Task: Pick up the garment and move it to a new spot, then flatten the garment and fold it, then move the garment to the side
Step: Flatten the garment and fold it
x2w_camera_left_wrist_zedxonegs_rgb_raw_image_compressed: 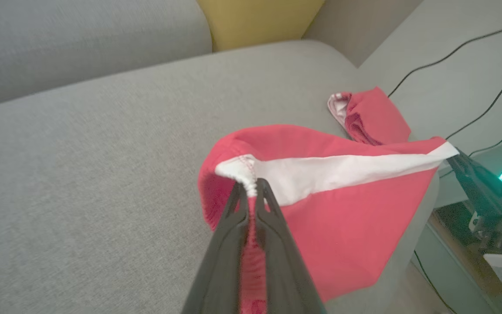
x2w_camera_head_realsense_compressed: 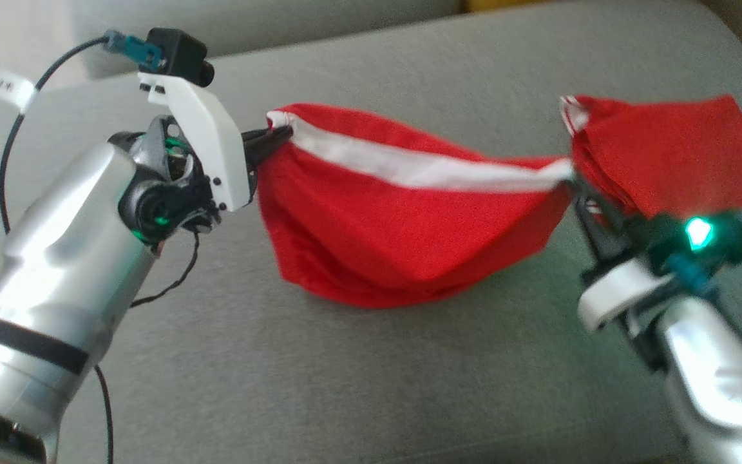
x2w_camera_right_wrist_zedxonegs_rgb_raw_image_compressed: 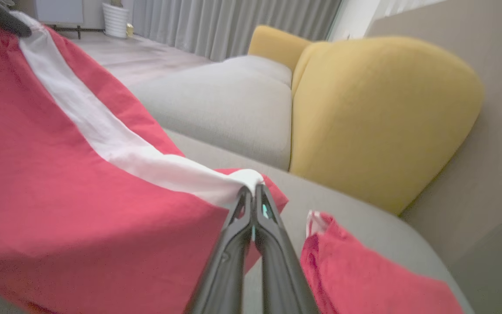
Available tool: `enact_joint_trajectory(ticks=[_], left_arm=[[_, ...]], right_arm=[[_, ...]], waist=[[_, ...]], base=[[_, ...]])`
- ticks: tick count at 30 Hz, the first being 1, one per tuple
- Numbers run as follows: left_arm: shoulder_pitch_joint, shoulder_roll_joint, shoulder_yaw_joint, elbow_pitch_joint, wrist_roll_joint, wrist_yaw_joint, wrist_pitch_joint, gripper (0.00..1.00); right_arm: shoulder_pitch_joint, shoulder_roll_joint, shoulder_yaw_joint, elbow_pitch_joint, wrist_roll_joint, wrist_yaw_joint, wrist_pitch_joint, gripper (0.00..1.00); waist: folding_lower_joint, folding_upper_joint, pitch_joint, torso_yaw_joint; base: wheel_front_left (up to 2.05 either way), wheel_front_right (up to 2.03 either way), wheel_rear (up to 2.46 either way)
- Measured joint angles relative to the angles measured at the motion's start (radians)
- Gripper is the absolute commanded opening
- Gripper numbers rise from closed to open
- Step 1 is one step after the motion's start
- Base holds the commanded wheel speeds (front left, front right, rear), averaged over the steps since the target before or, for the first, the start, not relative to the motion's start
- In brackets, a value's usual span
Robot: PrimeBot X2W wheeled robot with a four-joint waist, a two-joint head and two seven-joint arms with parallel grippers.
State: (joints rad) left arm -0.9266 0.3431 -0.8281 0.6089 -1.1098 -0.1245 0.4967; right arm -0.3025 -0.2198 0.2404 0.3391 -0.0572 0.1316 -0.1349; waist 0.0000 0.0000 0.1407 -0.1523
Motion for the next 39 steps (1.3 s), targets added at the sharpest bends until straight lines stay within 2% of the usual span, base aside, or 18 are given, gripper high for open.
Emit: enact_joint_trajectory(ticks=[6,10,16,22,30,34,39], left_arm=[[0.039,0.003,0.001,-0.038,-0.014,0.0,-0.163,0.0],[0.05,0.003,0.006,-0.066,-0.025,0.0,-0.252,0.0],[0.072,0.021,0.021,-0.122,-0.014,0.0,-0.399,0.0],[0.098,0.051,0.02,-0.186,0.029,0.0,-0.528,0.0],[0.143,0.097,0.004,-0.286,0.045,0.004,-0.56,0.0],[0.148,0.135,0.003,-0.349,0.066,0.041,-0.545,0.0],[0.116,0.142,0.003,-0.351,0.079,0.056,-0.519,0.0]], right_arm=[[-0.097,-0.135,0.05,-0.036,0.072,0.0,0.053,0.0],[-0.13,-0.2,0.058,-0.039,0.122,0.0,0.073,0.0],[-0.182,-0.226,0.051,-0.039,0.197,0.0,0.093,0.0],[-0.184,-0.229,0.051,-0.041,0.233,0.0,0.101,0.0],[-0.161,-0.231,0.005,-0.155,0.234,0.0,0.144,0.0],[-0.123,-0.239,-0.027,-0.247,0.235,0.0,0.206,0.0],[-0.172,-0.255,-0.029,-0.27,0.252,0.0,0.26,0.0]], waist=[[-0.0001,0.0,-0.08,0.088],[-0.0001,0.0,-0.125,0.162],[-0.0001,0.0,-0.19,0.252],[-0.0001,0.0,-0.243,0.298],[-0.0001,0.0,-0.272,0.308],[-0.0001,0.0,-0.259,0.301],[-0.0001,0.0,-0.218,0.285]], base=[[0.0,0.0,0.0],[0.0,0.0,0.0],[0.0,0.0,0.0],[0.0,0.0,0.0],[0.0,0.0,0.0],[0.0,0.0,0.0],[0.0,0.0,0.0]])
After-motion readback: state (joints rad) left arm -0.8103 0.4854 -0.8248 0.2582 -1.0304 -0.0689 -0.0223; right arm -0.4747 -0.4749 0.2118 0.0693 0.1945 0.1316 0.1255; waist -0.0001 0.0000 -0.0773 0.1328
